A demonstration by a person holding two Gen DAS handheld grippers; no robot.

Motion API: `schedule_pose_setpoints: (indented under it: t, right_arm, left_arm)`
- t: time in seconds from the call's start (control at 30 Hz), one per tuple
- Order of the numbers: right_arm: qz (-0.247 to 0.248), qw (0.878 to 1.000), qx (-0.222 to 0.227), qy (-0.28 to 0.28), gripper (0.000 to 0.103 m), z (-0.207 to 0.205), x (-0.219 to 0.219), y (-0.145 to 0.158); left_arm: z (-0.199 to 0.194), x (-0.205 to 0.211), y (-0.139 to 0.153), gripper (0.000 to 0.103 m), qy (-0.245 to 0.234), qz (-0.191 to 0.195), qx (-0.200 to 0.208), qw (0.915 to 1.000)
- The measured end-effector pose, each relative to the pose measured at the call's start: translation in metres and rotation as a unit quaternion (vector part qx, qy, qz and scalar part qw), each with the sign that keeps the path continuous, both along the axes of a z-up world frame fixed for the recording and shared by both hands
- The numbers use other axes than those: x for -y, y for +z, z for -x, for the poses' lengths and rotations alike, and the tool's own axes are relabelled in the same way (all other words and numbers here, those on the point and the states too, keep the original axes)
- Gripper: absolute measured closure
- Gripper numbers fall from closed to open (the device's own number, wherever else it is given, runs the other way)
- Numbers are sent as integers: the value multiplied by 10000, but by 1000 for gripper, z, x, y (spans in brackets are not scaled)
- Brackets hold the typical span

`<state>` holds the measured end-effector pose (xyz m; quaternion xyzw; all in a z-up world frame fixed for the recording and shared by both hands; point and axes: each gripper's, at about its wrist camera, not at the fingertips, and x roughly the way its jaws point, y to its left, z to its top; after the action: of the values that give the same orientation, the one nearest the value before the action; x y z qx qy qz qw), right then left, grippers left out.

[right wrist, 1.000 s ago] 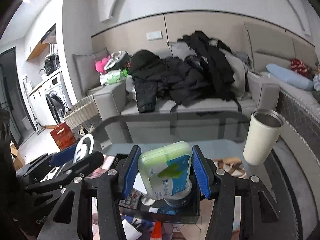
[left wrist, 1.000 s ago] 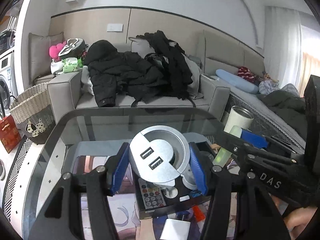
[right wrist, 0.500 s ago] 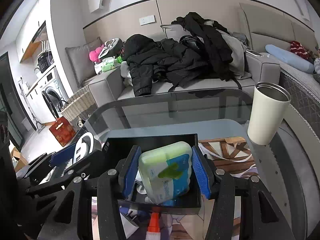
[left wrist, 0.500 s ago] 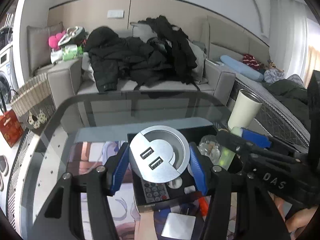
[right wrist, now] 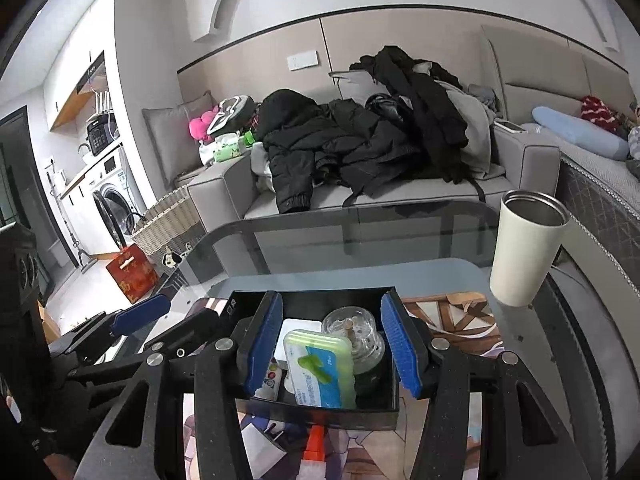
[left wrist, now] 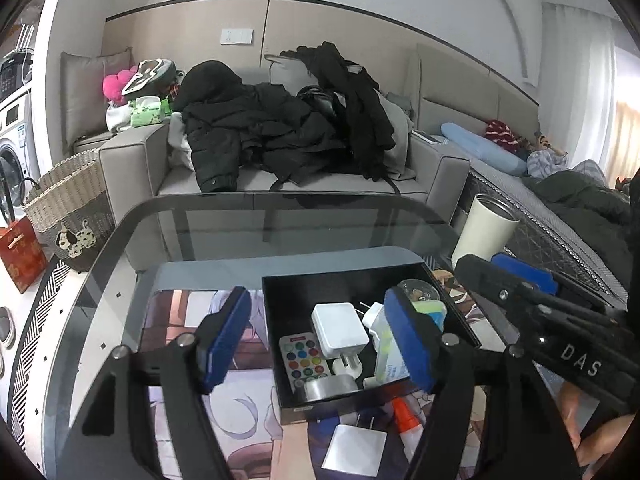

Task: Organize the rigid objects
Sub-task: 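Place the wipes pack in the black box with the right tool while the left places the USB hub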

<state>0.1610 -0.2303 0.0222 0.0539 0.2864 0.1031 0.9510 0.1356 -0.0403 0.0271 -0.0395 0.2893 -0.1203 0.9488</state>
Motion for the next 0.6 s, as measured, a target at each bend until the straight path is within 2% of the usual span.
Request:
schedule_pose_setpoints:
  t: [0.17,0.33,0.47,0.6]
  right_arm:
    - [7,9999,-55,96,51,11,-1,1]
    - [163,9993,-227,252,51,25,0,-8]
    - [214,9973,-586,385,51,34,1,-27]
    - [170,9930,-1083,436,50,37,3,-52]
  left_arm:
    - [13,-2,3,34,-7,54,-13,10000]
    - [32,4,-8,32,-122,-298,-109,9994]
    - [40,1,-28,11,-130,-271,-402,9987]
    - [46,-6,-49,6,-192,-291,-607,9975]
